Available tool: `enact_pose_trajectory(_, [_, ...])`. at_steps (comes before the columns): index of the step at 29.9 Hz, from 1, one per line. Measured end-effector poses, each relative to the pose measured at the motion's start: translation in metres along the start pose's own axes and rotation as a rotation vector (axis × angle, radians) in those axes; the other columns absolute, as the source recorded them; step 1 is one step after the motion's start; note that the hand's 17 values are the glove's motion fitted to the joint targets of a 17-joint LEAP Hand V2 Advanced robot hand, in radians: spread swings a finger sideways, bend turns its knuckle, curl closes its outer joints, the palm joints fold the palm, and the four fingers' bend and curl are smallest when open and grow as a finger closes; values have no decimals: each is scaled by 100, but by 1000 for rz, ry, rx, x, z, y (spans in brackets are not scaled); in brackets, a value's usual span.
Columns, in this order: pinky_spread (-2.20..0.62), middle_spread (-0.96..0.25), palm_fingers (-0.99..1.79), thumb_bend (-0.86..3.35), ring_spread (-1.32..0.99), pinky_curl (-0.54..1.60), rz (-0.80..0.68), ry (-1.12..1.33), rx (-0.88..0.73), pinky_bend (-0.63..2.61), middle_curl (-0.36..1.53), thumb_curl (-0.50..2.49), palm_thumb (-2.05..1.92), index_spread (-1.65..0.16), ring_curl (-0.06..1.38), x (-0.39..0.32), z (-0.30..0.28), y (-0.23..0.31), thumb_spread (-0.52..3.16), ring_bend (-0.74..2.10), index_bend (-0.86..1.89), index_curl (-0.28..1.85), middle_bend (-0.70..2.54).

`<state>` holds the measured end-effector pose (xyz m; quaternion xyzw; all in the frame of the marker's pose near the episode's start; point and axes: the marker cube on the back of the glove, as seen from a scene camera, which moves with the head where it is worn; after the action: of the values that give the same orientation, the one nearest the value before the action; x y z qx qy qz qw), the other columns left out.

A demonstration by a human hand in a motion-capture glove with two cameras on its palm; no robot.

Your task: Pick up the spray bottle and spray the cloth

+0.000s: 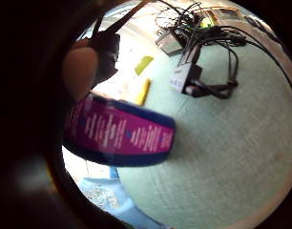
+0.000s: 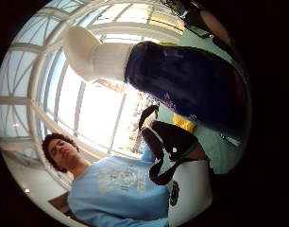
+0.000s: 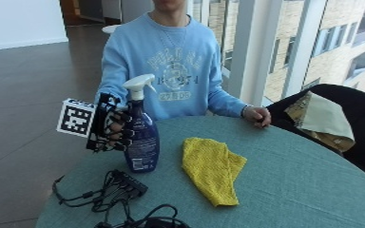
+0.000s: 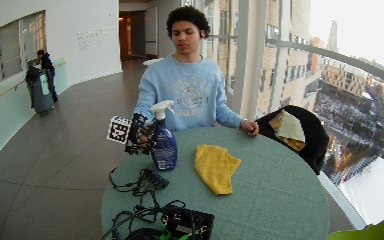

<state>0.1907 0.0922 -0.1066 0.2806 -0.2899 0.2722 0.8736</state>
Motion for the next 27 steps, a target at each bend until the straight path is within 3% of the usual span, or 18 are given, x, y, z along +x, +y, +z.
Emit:
enact_pose_trajectory(12, [19, -9, 91, -2, -7, 35, -158, 24, -37, 34, 42, 32, 63, -36, 36, 8, 15, -7, 94, 48, 8, 19, 30])
enact_pose_trajectory(22, [3, -10, 108, 0, -9, 38, -138, 45, 118, 39, 44, 38, 78, -31, 40, -1, 24, -19, 93, 55, 7, 19, 33])
enact_pose_trajectory(27, [-2, -10, 112, -1, -8, 39, -159, 107, 88, 43, 45, 40, 81, -30, 41, -13, 24, -22, 92, 57, 6, 19, 34])
